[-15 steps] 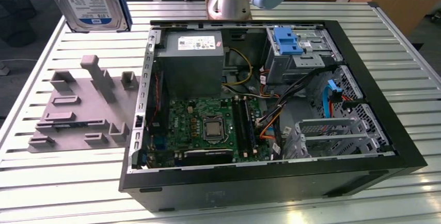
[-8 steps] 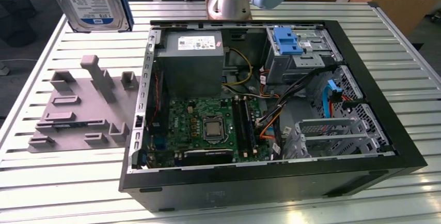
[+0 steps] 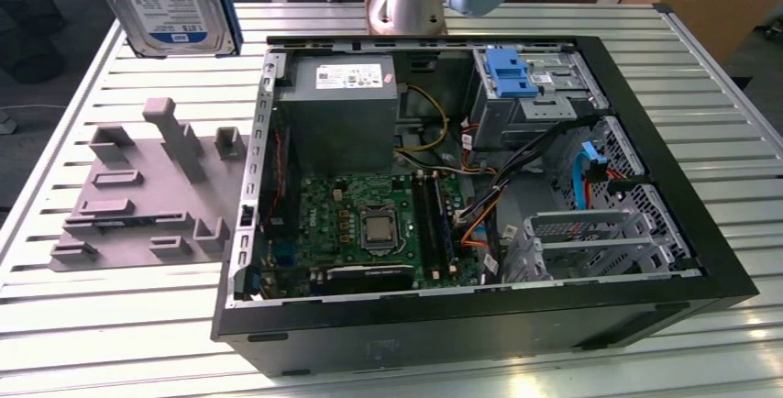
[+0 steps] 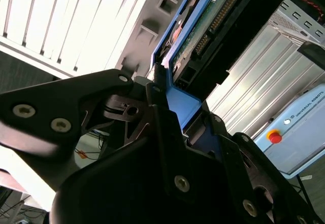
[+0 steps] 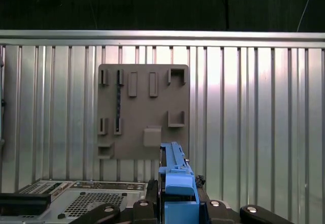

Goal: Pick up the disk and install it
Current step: 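Pick up the disk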

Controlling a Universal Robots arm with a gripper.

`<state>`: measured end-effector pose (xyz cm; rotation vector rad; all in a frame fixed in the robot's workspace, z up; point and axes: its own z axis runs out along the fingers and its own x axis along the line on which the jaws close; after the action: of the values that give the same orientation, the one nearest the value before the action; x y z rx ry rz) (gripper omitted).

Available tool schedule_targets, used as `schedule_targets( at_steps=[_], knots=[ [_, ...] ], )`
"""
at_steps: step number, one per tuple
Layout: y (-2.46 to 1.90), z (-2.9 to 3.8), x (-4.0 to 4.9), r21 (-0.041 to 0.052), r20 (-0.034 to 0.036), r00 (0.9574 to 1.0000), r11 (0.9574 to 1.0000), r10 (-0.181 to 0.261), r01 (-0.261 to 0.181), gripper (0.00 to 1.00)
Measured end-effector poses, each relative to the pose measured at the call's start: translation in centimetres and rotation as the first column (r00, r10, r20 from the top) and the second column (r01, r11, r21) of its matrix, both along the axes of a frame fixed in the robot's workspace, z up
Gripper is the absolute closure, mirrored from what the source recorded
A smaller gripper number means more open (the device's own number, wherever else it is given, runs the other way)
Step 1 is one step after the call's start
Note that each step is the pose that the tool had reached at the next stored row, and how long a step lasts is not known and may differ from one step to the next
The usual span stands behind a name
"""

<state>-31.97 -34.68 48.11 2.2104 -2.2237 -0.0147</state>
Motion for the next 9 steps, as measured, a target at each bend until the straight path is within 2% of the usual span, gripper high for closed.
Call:
schedule_targets(
  at_steps=[9],
  knots=[
    [0.0,0.0,0.58,0.0,0.0,1.0,1.0,0.0,0.0,0.64]
  ],
)
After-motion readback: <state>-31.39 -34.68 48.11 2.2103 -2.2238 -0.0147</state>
